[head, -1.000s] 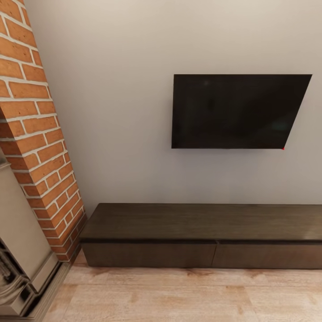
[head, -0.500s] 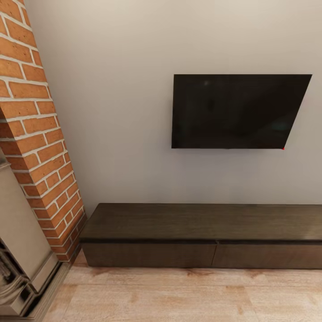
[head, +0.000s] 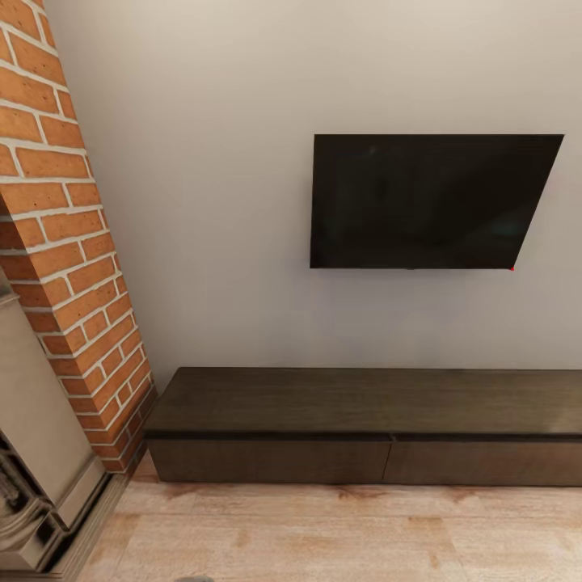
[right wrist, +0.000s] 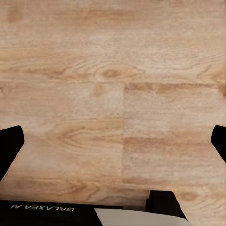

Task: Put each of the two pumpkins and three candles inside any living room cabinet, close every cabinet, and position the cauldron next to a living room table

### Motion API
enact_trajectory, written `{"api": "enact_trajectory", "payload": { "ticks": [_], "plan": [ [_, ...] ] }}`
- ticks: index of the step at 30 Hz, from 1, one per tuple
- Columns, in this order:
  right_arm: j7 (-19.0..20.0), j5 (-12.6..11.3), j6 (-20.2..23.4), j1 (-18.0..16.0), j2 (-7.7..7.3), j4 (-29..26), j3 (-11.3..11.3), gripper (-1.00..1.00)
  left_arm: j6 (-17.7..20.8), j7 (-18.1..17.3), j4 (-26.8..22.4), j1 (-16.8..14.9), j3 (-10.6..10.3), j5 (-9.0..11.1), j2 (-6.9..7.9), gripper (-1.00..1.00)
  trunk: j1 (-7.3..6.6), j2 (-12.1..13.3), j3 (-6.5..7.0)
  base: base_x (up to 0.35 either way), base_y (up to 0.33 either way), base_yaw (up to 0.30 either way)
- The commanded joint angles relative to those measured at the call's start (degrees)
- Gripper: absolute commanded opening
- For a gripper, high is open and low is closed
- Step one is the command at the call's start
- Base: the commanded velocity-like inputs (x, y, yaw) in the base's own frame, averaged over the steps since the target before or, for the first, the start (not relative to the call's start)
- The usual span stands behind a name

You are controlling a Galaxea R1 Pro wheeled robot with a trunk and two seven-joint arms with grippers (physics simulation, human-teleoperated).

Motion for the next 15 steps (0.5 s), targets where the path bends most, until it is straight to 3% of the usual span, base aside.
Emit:
{"api": "enact_trajectory", "payload": {
  "ticks": [1,6,15],
  "plan": [
    [0.08,0.04,0.16,-0.10,0.02,-0.05,0.02,1.00,0.46,-1.11,-0.06,-0.11,0.02,0.37,0.13,1.00,0.00,-0.03,-0.06,0.000,0.000,0.000],
    [0.16,0.10,-0.11,-0.22,0.06,0.09,-0.02,1.00,0.59,-2.78,-0.05,-0.18,0.14,0.56,0.82,1.00,0.00,-0.03,-0.06,0.000,0.000,0.000],
    [0.26,-0.05,-0.12,-0.25,0.14,-0.41,-0.02,1.00,0.50,-3.08,-0.04,-0.19,0.19,0.57,1.13,1.00,1.97,-3.64,-1.68,0.000,0.000,0.000]
  ]
}}
